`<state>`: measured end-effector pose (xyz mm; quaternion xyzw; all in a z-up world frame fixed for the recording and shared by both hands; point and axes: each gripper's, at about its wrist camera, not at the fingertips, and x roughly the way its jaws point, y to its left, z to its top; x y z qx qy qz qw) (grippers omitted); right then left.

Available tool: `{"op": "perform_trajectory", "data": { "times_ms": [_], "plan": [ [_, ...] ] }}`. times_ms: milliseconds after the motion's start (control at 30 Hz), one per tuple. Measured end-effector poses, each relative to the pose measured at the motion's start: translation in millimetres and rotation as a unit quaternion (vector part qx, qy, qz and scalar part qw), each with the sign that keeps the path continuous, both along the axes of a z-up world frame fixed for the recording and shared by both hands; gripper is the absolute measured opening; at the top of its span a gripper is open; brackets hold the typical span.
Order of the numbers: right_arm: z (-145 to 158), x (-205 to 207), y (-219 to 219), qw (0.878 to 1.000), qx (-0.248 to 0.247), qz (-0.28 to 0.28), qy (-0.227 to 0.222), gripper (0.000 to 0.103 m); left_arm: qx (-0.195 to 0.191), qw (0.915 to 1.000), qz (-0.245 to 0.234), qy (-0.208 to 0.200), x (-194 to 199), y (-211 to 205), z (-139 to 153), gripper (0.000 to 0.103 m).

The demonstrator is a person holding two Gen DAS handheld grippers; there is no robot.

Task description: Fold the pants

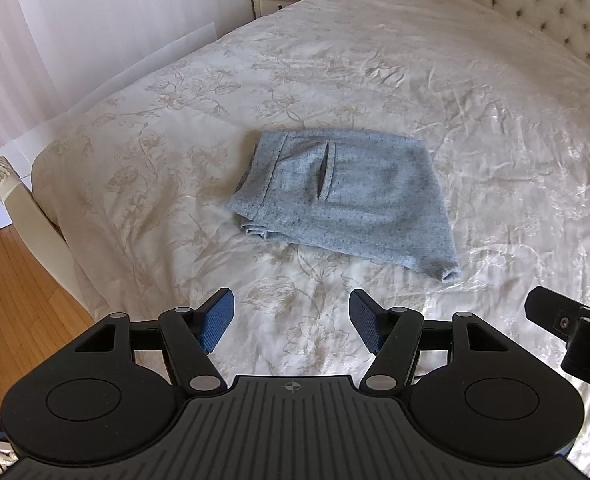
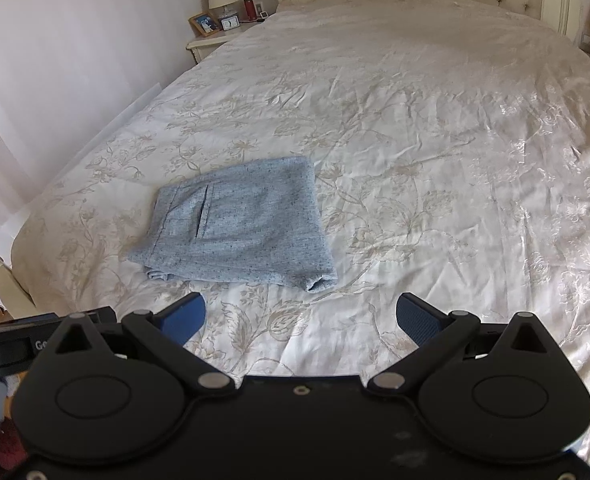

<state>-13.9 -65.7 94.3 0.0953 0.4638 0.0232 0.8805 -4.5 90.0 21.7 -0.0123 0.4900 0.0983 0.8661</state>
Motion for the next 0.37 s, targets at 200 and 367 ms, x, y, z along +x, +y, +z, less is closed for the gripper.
{"op": "perform_trajectory", "data": {
  "times_ms": [200, 367],
  "plan": [
    [-0.9, 2.6, -0.4, 1.000, 0.004, -0.001, 0.001, 0.103, 0.002, 1.0000, -0.003, -0.002, 1.1, -0.5, -0.7, 0.062],
    [-2.3, 5.8, 1.4, 1.000, 0.004, -0.002, 0.004, 0.103, -0.001, 0.9999, -0.011, 0.001, 5.7, -0.2, -1.9, 0.062]
  ]
}}
